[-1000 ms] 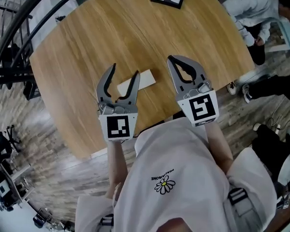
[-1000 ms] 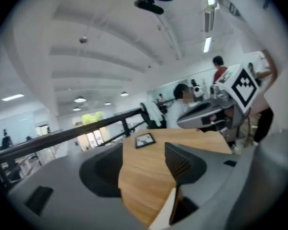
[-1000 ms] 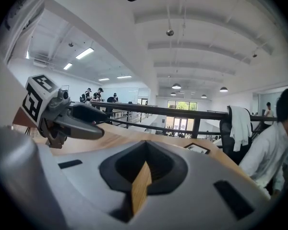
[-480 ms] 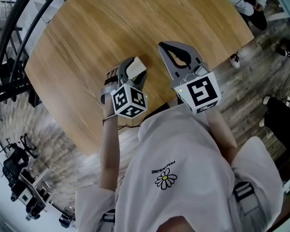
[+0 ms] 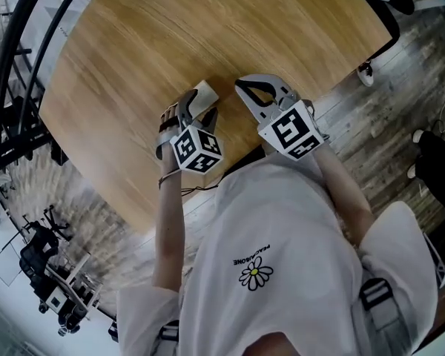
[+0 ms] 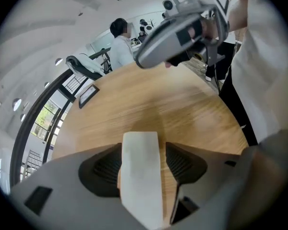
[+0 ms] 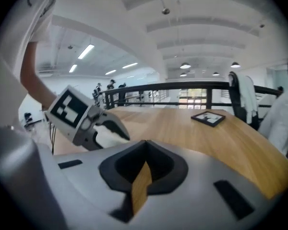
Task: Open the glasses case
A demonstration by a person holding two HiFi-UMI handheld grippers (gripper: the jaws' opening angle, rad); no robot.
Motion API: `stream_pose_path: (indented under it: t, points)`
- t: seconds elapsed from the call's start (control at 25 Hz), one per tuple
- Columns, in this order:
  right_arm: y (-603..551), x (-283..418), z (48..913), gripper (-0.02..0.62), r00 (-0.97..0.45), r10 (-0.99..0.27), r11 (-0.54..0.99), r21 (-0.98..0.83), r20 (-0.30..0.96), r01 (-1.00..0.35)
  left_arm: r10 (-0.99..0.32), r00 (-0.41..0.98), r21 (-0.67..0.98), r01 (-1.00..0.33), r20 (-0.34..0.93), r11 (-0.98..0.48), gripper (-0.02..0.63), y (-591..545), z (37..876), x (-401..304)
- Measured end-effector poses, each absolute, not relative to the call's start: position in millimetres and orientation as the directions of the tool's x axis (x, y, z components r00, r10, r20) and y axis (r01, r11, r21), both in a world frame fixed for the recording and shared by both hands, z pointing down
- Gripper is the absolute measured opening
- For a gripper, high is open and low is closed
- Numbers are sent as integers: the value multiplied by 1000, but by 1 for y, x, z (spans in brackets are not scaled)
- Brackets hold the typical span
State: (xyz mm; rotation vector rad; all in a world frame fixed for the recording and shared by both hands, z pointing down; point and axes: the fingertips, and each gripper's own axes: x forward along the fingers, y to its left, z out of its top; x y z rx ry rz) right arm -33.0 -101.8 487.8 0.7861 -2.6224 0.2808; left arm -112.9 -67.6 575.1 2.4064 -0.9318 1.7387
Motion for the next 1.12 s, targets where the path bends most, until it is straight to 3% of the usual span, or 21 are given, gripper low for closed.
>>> stream_pose_path:
  t: [0.16,0.2,0.56,1.12]
  points:
    - [-75,-58,535,24,-791,-298,922,-54,534,-384,-436,152,-311,-502,887,-807,281,-70,583,-118]
    - [-72,-61,542,66,-791,-272,931,-58,548,-360,-435,145,-311,-507,888,-804,281,-71,585,-119]
    - [-58,-83,583,86,-720,-106,994,46,686,-102,-455,108,-349,-498,884,-794,270,-75,584,-121]
    - [-60,-98,595,66,-686,-15,999,-25,727,-48,-413,171,-276,-515,895,-812,261,-75,580,-119]
